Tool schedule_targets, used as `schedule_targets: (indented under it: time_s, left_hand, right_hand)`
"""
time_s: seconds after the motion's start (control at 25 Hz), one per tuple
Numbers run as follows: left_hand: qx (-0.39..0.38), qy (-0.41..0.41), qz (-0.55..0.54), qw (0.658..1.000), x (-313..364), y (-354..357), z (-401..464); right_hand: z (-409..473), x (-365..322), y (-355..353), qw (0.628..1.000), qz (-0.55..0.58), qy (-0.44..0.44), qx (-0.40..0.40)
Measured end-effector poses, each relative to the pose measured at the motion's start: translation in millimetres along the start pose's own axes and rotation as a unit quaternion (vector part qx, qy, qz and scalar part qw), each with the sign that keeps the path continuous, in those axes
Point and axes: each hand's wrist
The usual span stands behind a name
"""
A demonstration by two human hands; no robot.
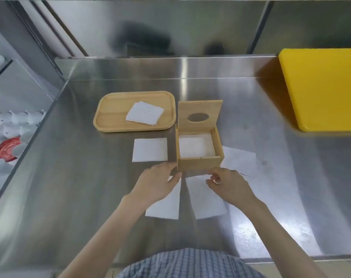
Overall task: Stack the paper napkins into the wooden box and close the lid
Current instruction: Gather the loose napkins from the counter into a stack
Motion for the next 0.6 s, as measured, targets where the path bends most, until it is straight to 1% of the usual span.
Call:
schedule_targets:
  time_s: [0.08,0.16,0.4,0.6]
  left_hand:
    - [0.021,-0.011,-0.037,0.999,2,11,4]
    - [0.031,-0.019,-0.047,0.998,5,25,5]
    - [-0.022,-0.030,0.007,0.999,5,59,18]
    - [-0.035,-0.037,0.034,0.998,10,73,25]
  right_hand:
    - [3,5,8,0.999,0.024,0.040,-0.012]
    - [3,8,18,0.998,0.018,0.057,-0.022]
    - [12,15,32,0.997,0.008,0.079,-0.002]
    - [18,19,41,0.995,-0.002,0.099,0.023]
Point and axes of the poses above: each hand's wrist, its own z-axis towards the middle knuckle, its own y-axis out of the palm, x = y × z
